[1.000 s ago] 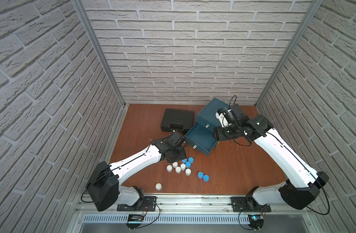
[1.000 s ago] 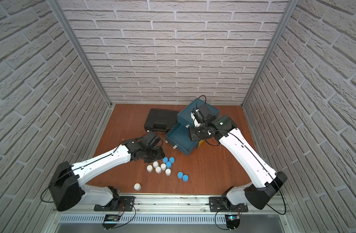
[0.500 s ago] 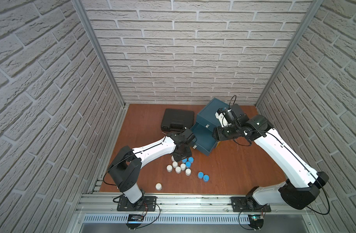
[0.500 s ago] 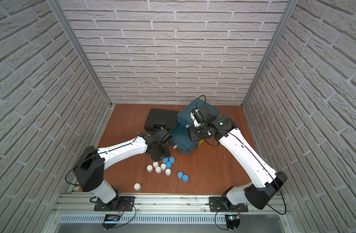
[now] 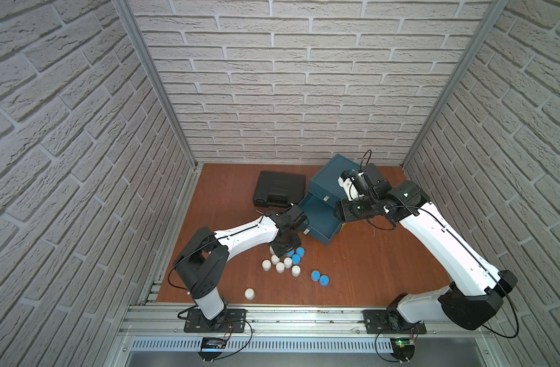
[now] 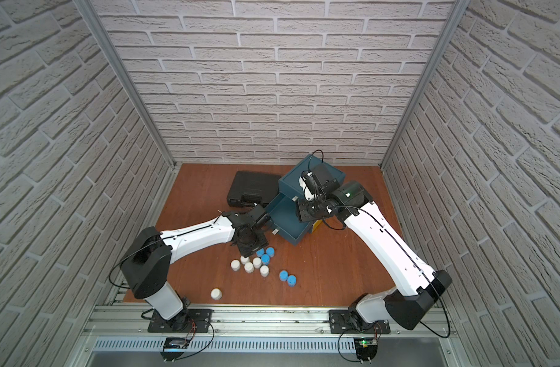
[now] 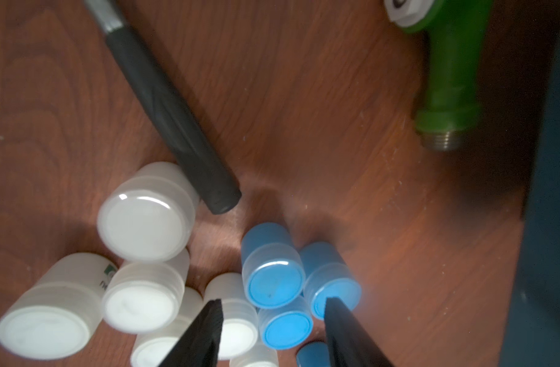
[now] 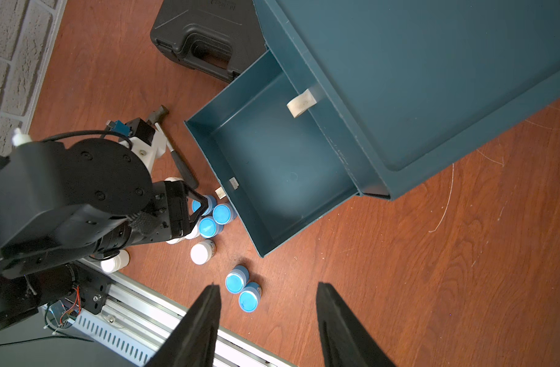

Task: Put the paint cans in the drawer according to color
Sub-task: Pick up the paint can at the center of the board, then place the paint can in the drawer.

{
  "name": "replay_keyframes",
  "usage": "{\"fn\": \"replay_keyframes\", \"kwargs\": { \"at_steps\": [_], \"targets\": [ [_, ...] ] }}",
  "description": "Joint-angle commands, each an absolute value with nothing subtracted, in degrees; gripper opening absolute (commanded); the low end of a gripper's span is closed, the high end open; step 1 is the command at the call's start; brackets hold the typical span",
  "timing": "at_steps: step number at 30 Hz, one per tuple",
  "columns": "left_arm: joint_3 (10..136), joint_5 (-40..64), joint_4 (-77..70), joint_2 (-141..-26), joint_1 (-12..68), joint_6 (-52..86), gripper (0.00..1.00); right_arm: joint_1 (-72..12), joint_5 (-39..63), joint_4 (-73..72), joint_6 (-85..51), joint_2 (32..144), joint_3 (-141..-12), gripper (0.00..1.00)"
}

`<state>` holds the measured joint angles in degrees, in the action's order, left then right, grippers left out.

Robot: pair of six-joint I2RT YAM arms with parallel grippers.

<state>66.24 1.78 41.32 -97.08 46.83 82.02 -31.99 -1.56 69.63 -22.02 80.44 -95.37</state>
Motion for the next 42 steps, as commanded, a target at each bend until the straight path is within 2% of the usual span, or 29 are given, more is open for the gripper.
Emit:
{"fn": "replay_keyframes", "kwargs": {
  "at_steps": [1, 6, 16, 25, 29, 35, 42],
  "targets": [
    [65.2, 1.2, 39.4, -98.5, 46.1, 83.0, 0.57, -32.3, -1.3, 68.1, -21.2, 80.2, -96.0, 0.54],
    [64.6, 2.6, 38.4, -100.1, 46.3, 83.3, 0.56, -32.3, -1.3, 68.2, -21.2, 80.1, -95.9, 0.54],
    [61.3, 1.6, 36.1, -99.5, 46.3, 83.4, 0.45, -32.3, -1.4, 67.9, -21.5, 80.1, -95.9, 0.54],
    [62.2, -1.4, 39.1, -97.6, 46.3, 82.6, 0.26, -32.3, -1.6, 68.1, -21.8, 80.1, -96.2, 0.54],
    [67.6, -5.6, 47.4, -92.2, 46.6, 81.0, 0.24, -32.3, -2.9, 68.4, -21.6, 79.5, -96.8, 0.54],
    [78.3, -6.4, 57.4, -86.7, 44.5, 77.4, 0.21, -32.3, -5.5, 67.5, -21.6, 77.9, -97.5, 0.54],
    [97.6, -3.6, 61.3, -95.8, 43.1, 71.2, 0.2, -32.3, -7.5, 65.7, -21.7, 76.6, -97.2, 0.53]
  ]
}}
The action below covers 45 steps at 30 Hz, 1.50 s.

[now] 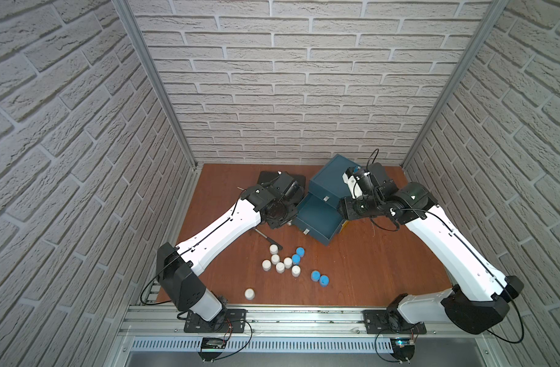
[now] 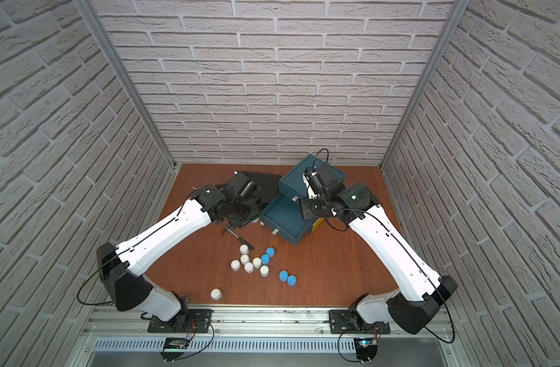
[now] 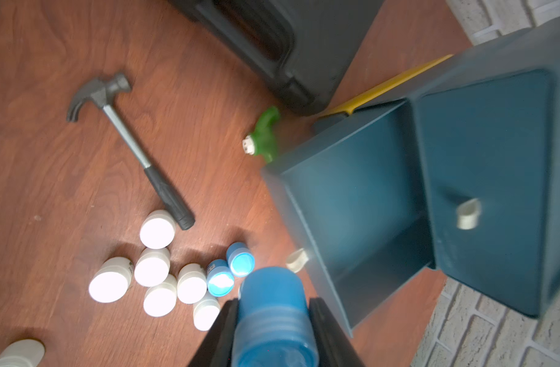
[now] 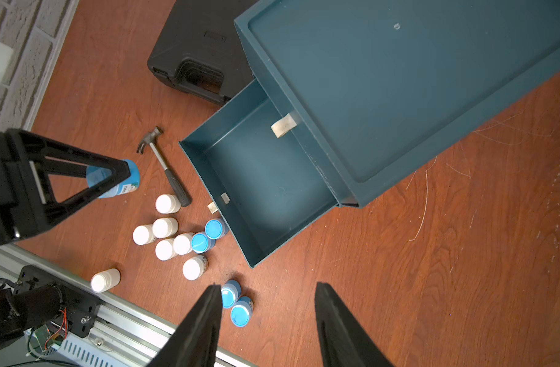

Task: Put the paint cans in the drawer according to color
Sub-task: Place the paint can in the drawer.

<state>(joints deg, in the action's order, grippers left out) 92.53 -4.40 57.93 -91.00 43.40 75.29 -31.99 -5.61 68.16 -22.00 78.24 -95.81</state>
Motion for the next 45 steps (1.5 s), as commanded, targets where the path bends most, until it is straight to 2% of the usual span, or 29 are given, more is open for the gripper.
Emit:
{"fn": "replay_keyframes", "kwargs": {
  "at_steps": [1, 11, 17, 23, 30, 37, 45],
  "targets": [
    [100.0, -3.2, 61.4, -97.7, 43.2, 70.7, 0.2, -32.3, -7.5, 65.6, -21.7, 76.5, -97.2, 0.53],
    [117.0, -1.4, 63.2, -114.0, 44.5, 67.8, 0.18, -32.1, -7.8, 65.4, -21.7, 75.3, -95.8, 0.53],
    [116.2, -1.7, 64.2, -117.3, 44.8, 69.3, 0.16, -31.9, -7.6, 65.5, -21.8, 74.8, -95.0, 0.53],
    [110.8, -2.4, 61.7, -116.1, 45.0, 71.9, 0.16, -31.7, -7.4, 65.1, -21.7, 74.8, -94.7, 0.53],
    [111.1, -3.1, 61.6, -118.3, 44.8, 71.5, 0.18, -31.6, -7.0, 65.0, -21.5, 75.0, -94.7, 0.53],
    [113.0, -4.7, 62.6, -120.1, 44.7, 70.4, 0.26, -31.4, -6.8, 65.0, -21.7, 74.5, -93.9, 0.53],
    [116.2, -6.8, 65.0, -123.1, 44.1, 69.6, 0.29, -31.3, -6.5, 64.9, -21.5, 74.6, -94.0, 0.53]
  ]
}}
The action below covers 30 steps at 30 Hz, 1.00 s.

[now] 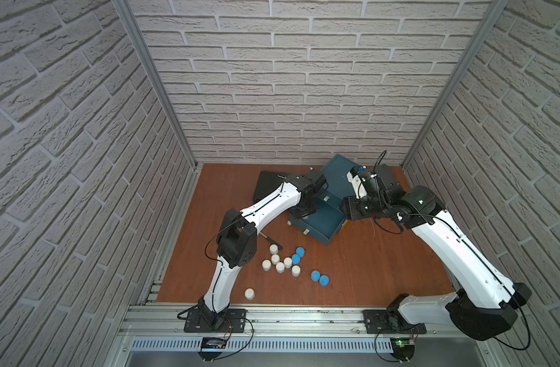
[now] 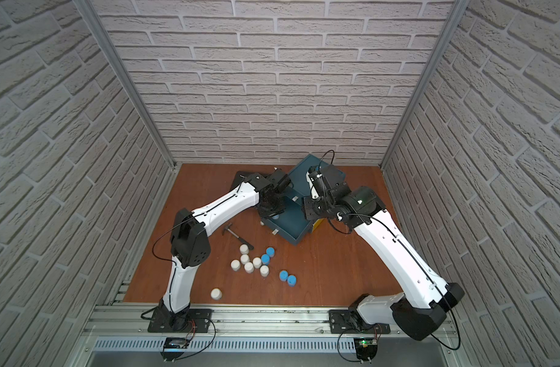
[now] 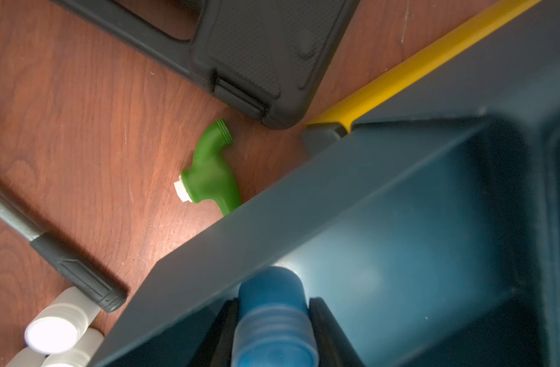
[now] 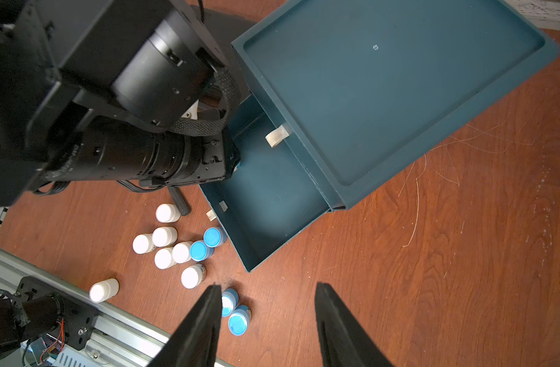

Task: Put the paint cans in the drawer according to color
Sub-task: Place the paint can in the drawer.

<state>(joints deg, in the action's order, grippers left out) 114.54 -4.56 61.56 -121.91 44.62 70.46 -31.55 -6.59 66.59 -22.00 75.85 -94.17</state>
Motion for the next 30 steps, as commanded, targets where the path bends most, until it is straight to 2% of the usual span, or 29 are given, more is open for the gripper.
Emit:
{"fn": "replay_keyframes", "kwargs": {
  "at_steps": [1, 4, 8, 15, 20, 25, 30],
  "targets": [
    [116.3, -6.9, 65.2, -123.2, 44.1, 69.6, 0.3, -31.2, -6.5, 65.0, -21.5, 74.7, -93.9, 0.53],
    [116.4, -6.7, 65.4, -123.4, 44.0, 69.6, 0.42, -31.2, -6.5, 64.9, -21.5, 74.6, -93.9, 0.53],
    [117.0, -7.4, 65.4, -122.6, 44.3, 69.4, 0.52, -31.1, -6.5, 64.9, -21.5, 74.6, -93.7, 0.53],
    [122.5, -10.5, 68.3, -121.1, 45.4, 67.8, 0.55, -30.9, -6.2, 64.9, -21.3, 74.8, -94.2, 0.53],
    [121.3, -16.5, 69.9, -114.5, 47.0, 66.7, 0.55, -30.8, -6.7, 65.0, -21.3, 74.7, -94.5, 0.53],
    [104.3, -16.3, 66.1, -100.4, 46.8, 70.4, 0.53, -30.8, -6.7, 65.0, -21.3, 74.5, -94.2, 0.53],
    [78.8, -6.7, 53.0, -85.5, 45.3, 82.0, 0.53, -30.6, -6.0, 64.8, -21.4, 74.8, -94.2, 0.53]
  ]
}}
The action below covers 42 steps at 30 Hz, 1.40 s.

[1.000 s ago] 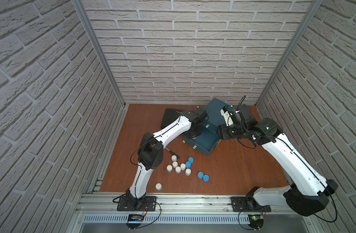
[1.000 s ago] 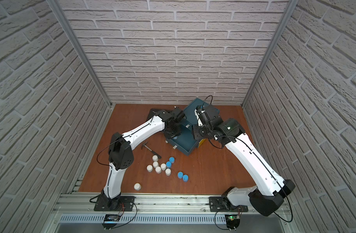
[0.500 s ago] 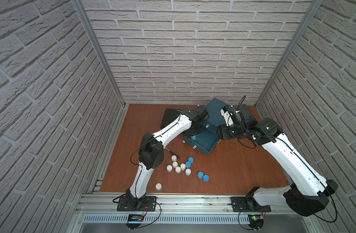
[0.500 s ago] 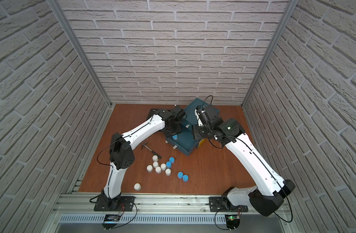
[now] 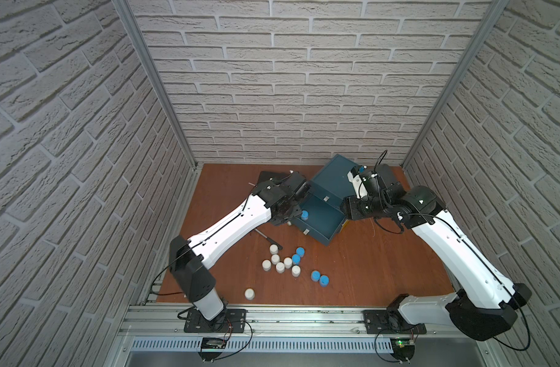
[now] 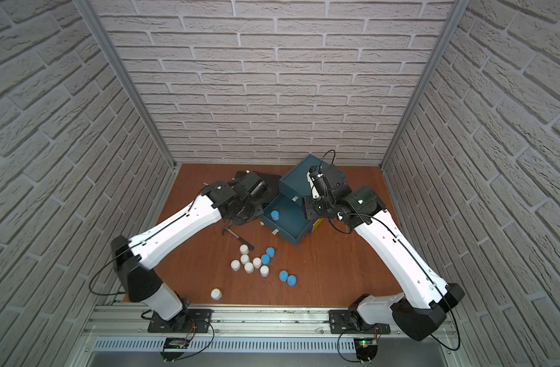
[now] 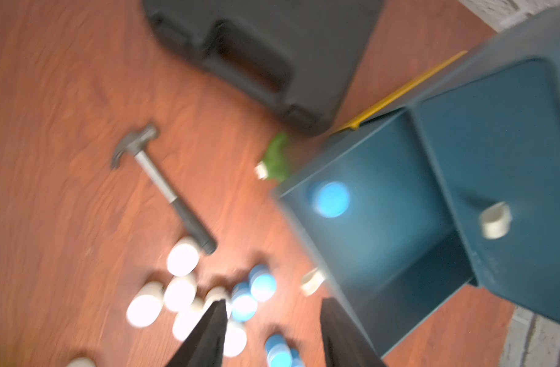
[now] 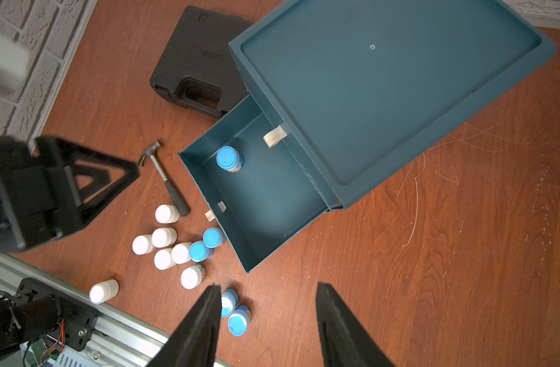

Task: Put the paint cans in the drawer according to color
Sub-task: Place the paint can in the drawer, then pick up the paint can at the center of the board.

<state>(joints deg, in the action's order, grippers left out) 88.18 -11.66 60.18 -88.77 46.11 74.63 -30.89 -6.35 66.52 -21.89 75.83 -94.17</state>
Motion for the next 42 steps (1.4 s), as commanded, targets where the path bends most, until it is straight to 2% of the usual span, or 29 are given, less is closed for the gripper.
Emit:
{"fn": "replay_keyframes", "kwargs": {
  "at_steps": [1, 5, 8, 11, 18, 27, 35, 42],
  "targets": [
    [74.4, -4.6, 49.0, -83.6, 45.3, 83.9, 0.54, -30.6, -5.8, 64.7, -21.6, 75.0, -94.2, 0.53],
    [65.9, -1.4, 39.0, -82.3, 46.1, 87.4, 0.55, -30.6, -4.8, 64.3, -21.8, 75.7, -94.5, 0.53],
    [64.7, -2.5, 34.4, -84.7, 46.7, 83.8, 0.47, -30.6, -4.2, 64.2, -21.9, 76.2, -94.7, 0.53],
    [63.2, -0.2, 32.4, -88.6, 46.7, 82.4, 0.46, -30.6, -4.0, 64.5, -21.7, 76.4, -95.0, 0.53],
    [64.0, 0.4, 28.4, -94.8, 48.7, 74.0, 0.5, -30.6, -4.1, 65.2, -21.5, 75.6, -94.3, 0.53],
    [59.0, -3.1, 20.9, -94.3, 52.0, 73.8, 0.57, -30.6, -4.0, 65.5, -21.1, 75.4, -93.8, 0.53],
    [59.5, -4.8, 22.7, -96.6, 53.8, 73.8, 0.61, -30.6, -3.4, 65.1, -21.3, 76.0, -93.7, 0.53],
    [62.1, -6.1, 26.5, -99.8, 54.0, 73.2, 0.58, -30.6, -3.2, 65.0, -21.3, 75.9, -93.4, 0.53]
  ]
}}
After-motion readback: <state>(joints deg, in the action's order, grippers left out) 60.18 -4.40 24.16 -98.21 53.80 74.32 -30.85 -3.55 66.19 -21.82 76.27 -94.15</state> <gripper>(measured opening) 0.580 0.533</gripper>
